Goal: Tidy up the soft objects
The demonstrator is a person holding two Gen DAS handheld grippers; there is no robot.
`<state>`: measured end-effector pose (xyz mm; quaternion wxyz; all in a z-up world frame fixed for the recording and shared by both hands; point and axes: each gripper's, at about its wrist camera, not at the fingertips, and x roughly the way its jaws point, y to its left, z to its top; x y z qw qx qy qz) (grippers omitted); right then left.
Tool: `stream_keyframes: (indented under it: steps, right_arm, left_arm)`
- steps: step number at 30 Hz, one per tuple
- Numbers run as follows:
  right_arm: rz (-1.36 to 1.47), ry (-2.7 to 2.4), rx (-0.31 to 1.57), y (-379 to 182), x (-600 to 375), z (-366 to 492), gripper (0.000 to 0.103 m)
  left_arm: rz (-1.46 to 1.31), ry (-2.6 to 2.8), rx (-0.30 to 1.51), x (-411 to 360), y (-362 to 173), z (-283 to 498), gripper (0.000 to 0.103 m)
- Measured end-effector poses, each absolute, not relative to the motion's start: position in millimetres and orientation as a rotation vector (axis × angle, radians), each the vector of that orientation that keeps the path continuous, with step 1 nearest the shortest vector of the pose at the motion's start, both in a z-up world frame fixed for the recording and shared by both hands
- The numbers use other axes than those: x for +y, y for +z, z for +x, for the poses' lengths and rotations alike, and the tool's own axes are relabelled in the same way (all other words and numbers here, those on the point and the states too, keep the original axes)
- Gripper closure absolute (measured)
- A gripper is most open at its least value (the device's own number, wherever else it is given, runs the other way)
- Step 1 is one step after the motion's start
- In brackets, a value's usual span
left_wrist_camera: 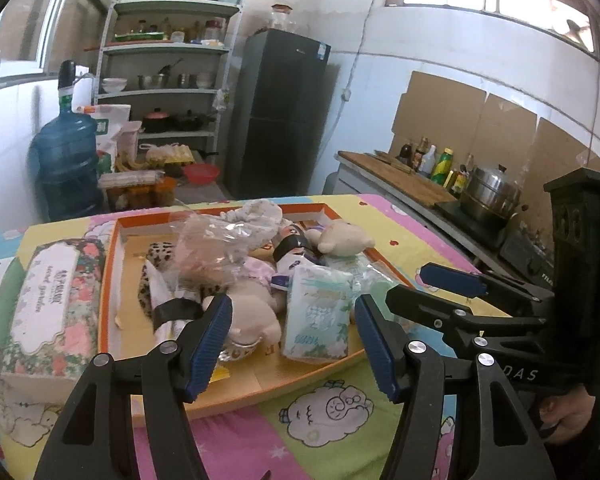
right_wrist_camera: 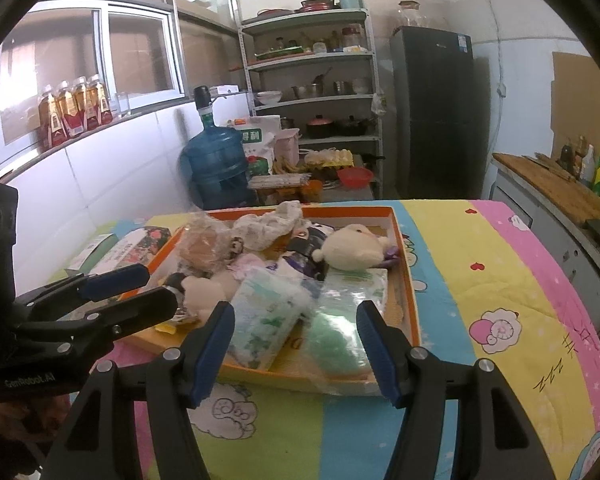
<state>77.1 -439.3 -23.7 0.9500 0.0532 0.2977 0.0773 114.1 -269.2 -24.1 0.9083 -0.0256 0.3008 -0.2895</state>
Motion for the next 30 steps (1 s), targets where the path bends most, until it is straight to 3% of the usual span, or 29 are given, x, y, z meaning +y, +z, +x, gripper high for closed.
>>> stream_keyframes:
  steps: [30]
  right_arm:
    - [0.063,0.198,0.574,-5.5,-371.8,49.1,0.04]
  left_arm:
    - [-0.112,-0.559,0.558,-192.1,-10.7,71.7,0.038]
